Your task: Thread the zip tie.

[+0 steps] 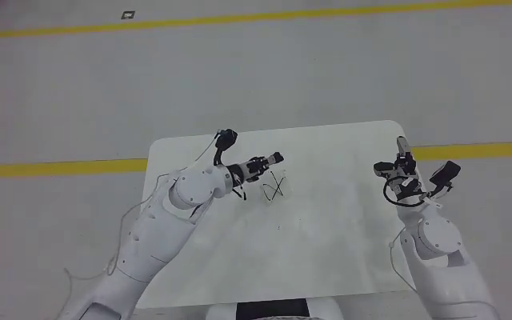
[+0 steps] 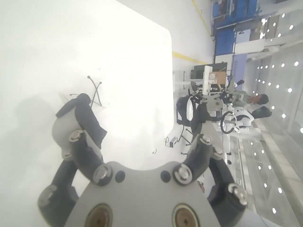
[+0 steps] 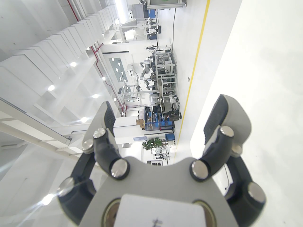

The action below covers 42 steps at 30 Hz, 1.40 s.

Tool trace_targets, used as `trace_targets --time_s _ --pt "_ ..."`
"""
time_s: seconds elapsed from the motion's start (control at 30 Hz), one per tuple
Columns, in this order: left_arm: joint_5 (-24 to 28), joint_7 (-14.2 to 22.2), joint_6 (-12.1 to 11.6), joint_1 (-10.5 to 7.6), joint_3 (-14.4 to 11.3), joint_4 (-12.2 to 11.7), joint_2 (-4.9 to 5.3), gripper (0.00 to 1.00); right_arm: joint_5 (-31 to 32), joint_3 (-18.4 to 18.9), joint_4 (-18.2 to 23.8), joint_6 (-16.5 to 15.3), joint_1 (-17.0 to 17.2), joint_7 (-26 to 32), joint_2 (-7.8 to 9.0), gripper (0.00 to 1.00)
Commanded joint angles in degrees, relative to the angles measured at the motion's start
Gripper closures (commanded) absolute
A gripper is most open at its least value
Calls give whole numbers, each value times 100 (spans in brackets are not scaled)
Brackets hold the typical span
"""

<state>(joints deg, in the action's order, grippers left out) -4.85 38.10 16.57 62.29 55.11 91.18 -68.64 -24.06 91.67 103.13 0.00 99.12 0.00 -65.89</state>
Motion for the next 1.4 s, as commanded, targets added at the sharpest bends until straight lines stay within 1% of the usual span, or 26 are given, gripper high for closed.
trace_targets --time_s 0.0,0.03,0.07,0.13,0.17,0.2,0.23,0.63,0.7,0.73,0.8,0.93,0.97,1.03,1.07,1.33,1.37 --pt "45 9 52 -297 -226 -317 -72 0 0 0 0 0 0 0 0 0" --pt "88 46 80 -422 -353 -461 -113 0 0 0 0 0 0 0 0 0" --pt "196 45 123 -581 -477 -661 -169 0 0 0 0 0 0 0 0 0" --pt "296 67 156 -777 -688 -969 -251 0 0 0 0 0 0 0 0 0" --pt "459 75 204 -889 -779 -1175 -307 0 0 0 0 0 0 0 0 0" --pt "486 84 226 -970 -870 -1299 -344 0 0 0 0 0 0 0 0 0" --pt "335 76 186 -1051 -992 -1375 -367 0 0 0 0 0 0 0 0 0" --pt "335 76 186 -1051 -992 -1375 -367 0 0 0 0 0 0 0 0 0" --pt "306 26 270 -1008 -1074 -1395 -384 0 0 0 0 0 0 0 0 0" --pt "260 -11 291 -1026 -1165 -1404 -409 0 0 0 0 0 0 0 0 0" --pt "251 -36 291 -1081 -1288 -1501 -455 0 0 0 0 0 0 0 0 0" --pt "407 -143 291 -1281 -1506 -1943 -596 0 0 0 0 0 0 0 0 0" --pt "466 -160 291 -1343 -1570 -2093 -641 0 0 0 0 0 0 0 0 0" --pt "412 -183 291 -1452 -1686 -2239 -697 0 0 0 0 0 0 0 0 0" --pt "379 -208 291 -1492 -1695 -2267 -706 0 0 0 0 0 0 0 0 0" --pt "379 -208 291 -1492 -1695 -2267 -706 0 0 0 0 0 0 0 0 0" --pt "366 -209 272 -1461 -1720 -2257 -707 0 0 0 0 0 0 0 0 0"
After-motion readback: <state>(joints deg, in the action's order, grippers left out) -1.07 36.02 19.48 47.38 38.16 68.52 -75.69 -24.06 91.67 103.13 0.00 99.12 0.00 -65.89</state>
